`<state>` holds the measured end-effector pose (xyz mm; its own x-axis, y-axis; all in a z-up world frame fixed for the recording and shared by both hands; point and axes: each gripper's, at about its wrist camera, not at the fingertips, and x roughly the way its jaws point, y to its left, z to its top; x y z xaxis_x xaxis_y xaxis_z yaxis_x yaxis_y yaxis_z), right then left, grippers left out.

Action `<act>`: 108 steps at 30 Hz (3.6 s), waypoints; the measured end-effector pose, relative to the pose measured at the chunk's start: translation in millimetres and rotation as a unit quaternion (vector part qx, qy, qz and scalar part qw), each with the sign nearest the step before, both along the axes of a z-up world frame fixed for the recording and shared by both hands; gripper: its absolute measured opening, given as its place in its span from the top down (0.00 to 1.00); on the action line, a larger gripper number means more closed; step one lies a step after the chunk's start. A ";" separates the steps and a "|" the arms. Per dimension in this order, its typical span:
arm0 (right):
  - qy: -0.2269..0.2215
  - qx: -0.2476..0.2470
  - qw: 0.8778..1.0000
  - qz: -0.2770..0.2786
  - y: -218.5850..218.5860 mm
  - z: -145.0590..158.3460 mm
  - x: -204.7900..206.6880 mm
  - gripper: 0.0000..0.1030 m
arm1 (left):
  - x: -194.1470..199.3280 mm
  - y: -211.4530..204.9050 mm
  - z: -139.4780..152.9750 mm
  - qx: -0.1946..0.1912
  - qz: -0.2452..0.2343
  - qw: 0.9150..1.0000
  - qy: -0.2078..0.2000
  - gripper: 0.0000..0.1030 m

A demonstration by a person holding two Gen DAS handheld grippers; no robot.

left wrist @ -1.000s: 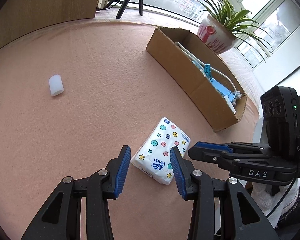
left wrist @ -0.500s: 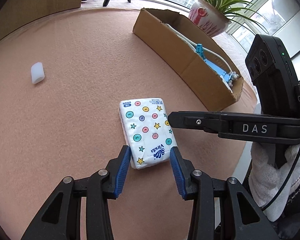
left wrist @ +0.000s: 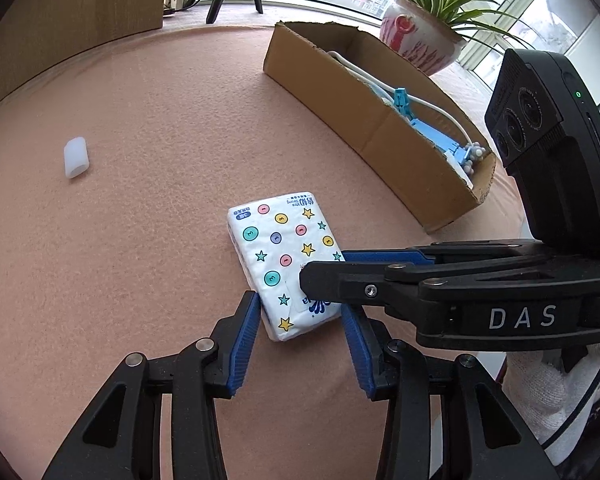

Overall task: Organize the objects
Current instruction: 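Carry the tissue pack with both grippers into the box and release it, then move the right gripper to the dark grey card and close on it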

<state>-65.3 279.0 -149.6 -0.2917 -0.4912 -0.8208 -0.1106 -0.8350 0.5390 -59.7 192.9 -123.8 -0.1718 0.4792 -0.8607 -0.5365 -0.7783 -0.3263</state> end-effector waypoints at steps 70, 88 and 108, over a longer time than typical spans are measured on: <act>0.142 0.085 0.985 -0.051 44.8 95.3 -17.6 0.56 | -26.5 -53.9 94.6 0.003 0.160 0.982 0.102 0.30; 0.191 0.158 0.963 0.104 -141.2 104.2 -59.5 0.55 | 12.6 -226.9 97.4 -0.078 0.269 0.951 0.134 0.30; 0.167 0.197 0.900 0.351 -305.3 33.2 -140.8 0.50 | 61.9 -370.7 29.7 -0.094 0.380 0.919 0.051 0.30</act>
